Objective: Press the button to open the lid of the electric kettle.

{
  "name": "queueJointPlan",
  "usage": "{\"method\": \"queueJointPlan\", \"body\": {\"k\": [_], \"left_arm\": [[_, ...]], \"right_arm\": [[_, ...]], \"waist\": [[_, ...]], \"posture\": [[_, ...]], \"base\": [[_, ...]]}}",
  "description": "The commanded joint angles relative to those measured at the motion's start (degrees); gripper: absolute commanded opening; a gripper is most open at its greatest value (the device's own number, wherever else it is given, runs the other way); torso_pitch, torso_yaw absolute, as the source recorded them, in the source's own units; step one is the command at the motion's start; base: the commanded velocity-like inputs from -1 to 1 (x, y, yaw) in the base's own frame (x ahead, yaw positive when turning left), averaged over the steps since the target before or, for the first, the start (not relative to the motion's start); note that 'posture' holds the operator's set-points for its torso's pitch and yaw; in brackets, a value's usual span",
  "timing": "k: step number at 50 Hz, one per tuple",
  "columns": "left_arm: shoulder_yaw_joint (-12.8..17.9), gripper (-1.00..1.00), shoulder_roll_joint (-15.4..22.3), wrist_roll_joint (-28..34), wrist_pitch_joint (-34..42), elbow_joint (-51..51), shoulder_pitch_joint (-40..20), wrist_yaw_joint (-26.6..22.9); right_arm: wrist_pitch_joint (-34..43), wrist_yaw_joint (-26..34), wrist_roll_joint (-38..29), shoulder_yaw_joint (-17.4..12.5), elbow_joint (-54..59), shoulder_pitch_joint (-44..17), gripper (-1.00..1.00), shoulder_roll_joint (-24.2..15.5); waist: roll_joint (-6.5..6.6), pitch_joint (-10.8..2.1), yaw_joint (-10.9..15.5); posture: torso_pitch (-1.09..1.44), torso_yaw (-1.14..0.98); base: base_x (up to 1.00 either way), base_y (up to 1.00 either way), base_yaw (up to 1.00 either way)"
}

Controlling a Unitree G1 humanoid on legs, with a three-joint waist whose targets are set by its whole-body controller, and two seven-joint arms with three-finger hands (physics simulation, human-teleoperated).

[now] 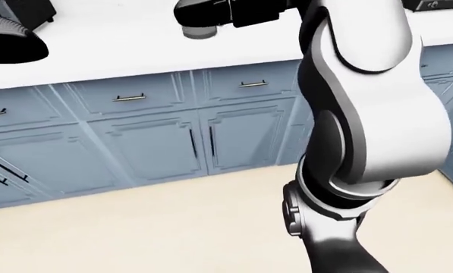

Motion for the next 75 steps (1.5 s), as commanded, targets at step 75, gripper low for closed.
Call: {"method": "queueJointPlan", "body": {"k": [75], "left_arm": [[0.36,1.00,0.55,0.59,-1.50,-0.27,-0.34,-1.47]], "right_arm": [[-1.14,0.99,-2.92,0.66,-0.31,-1.82,1.00,2.06]], "waist": [[1.25,-2.69,0.27]], "posture": [[0.00,0.00]], "base": [[0.22,0.00,0.00]]}}
